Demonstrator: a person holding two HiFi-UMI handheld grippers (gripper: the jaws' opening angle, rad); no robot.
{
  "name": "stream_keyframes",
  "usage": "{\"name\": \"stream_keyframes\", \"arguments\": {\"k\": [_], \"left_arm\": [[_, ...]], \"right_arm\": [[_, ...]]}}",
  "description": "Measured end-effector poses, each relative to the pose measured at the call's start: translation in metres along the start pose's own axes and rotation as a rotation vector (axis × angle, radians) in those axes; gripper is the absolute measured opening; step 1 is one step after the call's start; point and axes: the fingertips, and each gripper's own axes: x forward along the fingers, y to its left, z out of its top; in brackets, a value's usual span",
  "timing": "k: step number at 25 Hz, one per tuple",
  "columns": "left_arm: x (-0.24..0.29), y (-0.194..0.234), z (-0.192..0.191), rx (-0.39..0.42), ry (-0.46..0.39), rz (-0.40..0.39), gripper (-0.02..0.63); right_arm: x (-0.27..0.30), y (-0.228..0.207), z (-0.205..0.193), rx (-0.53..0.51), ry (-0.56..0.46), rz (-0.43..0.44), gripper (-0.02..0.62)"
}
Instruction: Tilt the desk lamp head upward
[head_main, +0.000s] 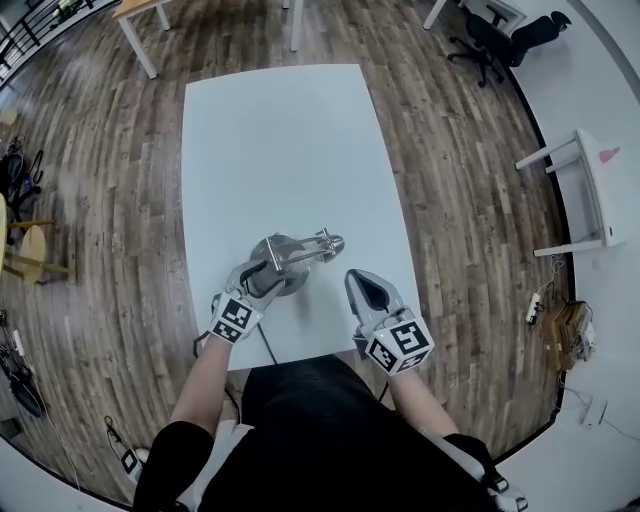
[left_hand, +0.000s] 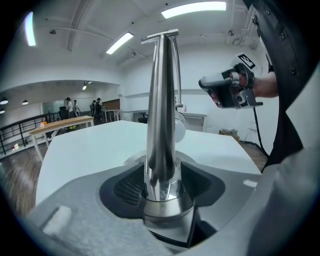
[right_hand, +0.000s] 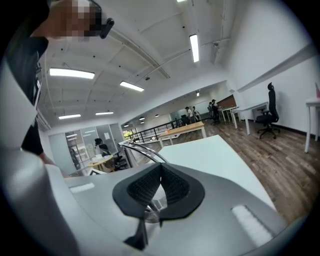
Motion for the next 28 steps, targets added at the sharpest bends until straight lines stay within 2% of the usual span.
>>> {"name": "stream_keyframes", "arguments": {"k": [1,2,3,6,8,13,16,24,28], "left_arm": [[0.002,-0.002,-0.003,0.024,0.014,-0.010,0.242],[0.003,-0.004,-0.005,0.040,0.023,-0.019,0.242],[0.004,-0.004,-0.005,0.046,0.025,-0.025,0.245],[0.004,-0.003,-0.006,0.036,0.015,-0.042,0.245],[0.006,-0.003,-0.008,0.021,0.009,-0.057,0.245],[0.008,-0.005,-0.011,0.017,0.008,-0.063,0.244],[0.011,-0.005,-0.011,0.012,0.008,-0.060,0.244],[0.012,-0.006,-0.008,0.009,0.012,-0.058,0.244],[0.012,-0.006,-0.011,0.006,0.016,-0.056,0.244]], "right_arm": [[0.002,0.006,-0.001,0.035,0.000,0.042,0.005],[0.005,0.014,-0.003,0.070,0.005,0.085,0.042],[0.008,0.020,-0.006,0.100,0.015,0.122,0.146],[0.014,0.029,-0.015,0.149,0.037,0.173,0.161],[0.019,0.026,-0.018,0.241,0.027,0.184,0.160],[0.039,0.012,-0.017,0.763,-0.030,0.267,0.170],[0.053,0.006,-0.019,0.968,-0.059,0.315,0.198],[0.071,0.000,-0.008,1.213,-0.120,0.333,0.210],[0.077,-0.006,-0.014,1.290,-0.143,0.326,0.199]]}}
